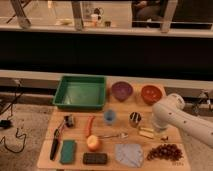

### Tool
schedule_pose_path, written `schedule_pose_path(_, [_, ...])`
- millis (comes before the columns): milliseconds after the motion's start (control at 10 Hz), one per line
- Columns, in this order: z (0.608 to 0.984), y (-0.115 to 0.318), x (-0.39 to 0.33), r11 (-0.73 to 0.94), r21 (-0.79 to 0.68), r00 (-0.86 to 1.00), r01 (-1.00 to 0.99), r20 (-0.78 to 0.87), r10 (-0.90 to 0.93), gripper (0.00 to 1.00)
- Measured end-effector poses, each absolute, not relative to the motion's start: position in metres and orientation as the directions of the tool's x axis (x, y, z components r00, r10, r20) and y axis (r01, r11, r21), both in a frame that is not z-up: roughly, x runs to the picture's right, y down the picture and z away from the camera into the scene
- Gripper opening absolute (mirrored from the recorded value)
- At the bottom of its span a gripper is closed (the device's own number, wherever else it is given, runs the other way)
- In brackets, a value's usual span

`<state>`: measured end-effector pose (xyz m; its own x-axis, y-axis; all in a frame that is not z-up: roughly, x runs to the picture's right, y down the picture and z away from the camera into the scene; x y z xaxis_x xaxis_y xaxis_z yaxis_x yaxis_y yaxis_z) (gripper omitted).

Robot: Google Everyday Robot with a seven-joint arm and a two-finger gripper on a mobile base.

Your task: Place banana in paper cup

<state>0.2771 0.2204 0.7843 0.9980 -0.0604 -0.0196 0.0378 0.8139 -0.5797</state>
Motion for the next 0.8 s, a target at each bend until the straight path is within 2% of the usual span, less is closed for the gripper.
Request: schedule_pose_path(800, [0.8,0.236,0.298,0.792,-0.611,0.998,0.004,-0.043,-0.038,0.66])
